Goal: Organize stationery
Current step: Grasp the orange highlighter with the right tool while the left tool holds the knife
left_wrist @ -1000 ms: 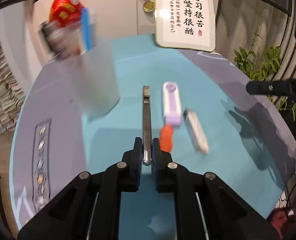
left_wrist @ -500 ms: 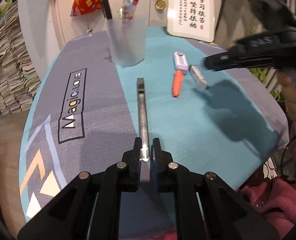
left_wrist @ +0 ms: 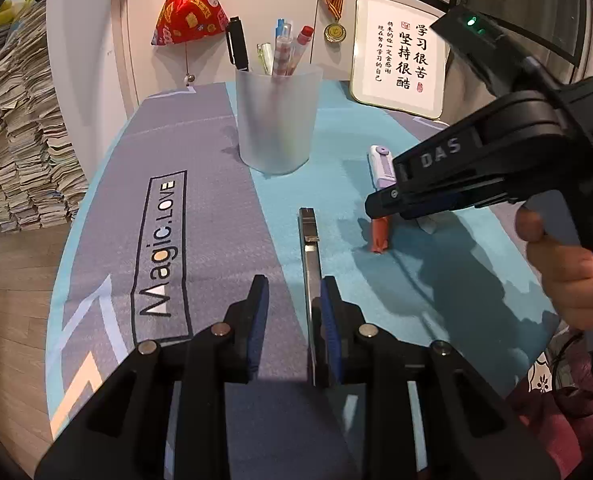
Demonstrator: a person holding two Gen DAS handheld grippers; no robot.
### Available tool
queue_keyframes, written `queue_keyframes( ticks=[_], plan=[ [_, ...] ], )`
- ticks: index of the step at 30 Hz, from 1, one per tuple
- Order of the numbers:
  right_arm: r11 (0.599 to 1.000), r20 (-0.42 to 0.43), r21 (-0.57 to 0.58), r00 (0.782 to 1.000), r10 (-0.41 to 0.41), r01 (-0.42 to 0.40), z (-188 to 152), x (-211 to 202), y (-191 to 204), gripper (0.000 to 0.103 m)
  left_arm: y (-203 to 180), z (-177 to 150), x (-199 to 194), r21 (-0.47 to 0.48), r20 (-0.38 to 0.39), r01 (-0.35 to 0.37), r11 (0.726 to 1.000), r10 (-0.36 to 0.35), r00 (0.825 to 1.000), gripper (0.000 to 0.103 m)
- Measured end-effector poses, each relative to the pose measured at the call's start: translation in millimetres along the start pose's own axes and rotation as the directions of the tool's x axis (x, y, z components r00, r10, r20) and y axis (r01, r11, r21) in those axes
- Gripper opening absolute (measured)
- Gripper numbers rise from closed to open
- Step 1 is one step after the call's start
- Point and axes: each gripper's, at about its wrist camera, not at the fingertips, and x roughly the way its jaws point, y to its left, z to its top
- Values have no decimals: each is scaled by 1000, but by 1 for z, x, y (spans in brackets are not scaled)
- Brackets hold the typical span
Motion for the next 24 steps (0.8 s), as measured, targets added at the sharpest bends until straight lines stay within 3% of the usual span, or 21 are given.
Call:
queue_keyframes(
  ticks=[6, 8, 9, 24],
  plan=[
    [1000, 0, 3, 1000, -7, 7, 7, 8, 6, 33, -2, 12, 5, 18, 10, 11, 1000, -11, 1000, 33],
    [999, 1, -37, 1000, -9, 9, 5, 9, 11, 16, -4, 18, 9, 28, 11, 11, 1000, -11, 1000, 35],
    [999, -2, -52, 1000, 3, -3, 4, 9, 12, 15, -5, 20, 11, 33, 9, 18, 999, -18, 1000, 35],
    [990, 138, -133, 988, 63, -45, -11, -43, -2, 15, -10, 41, 55, 26, -68, 20, 999, -18, 998, 34]
  ],
)
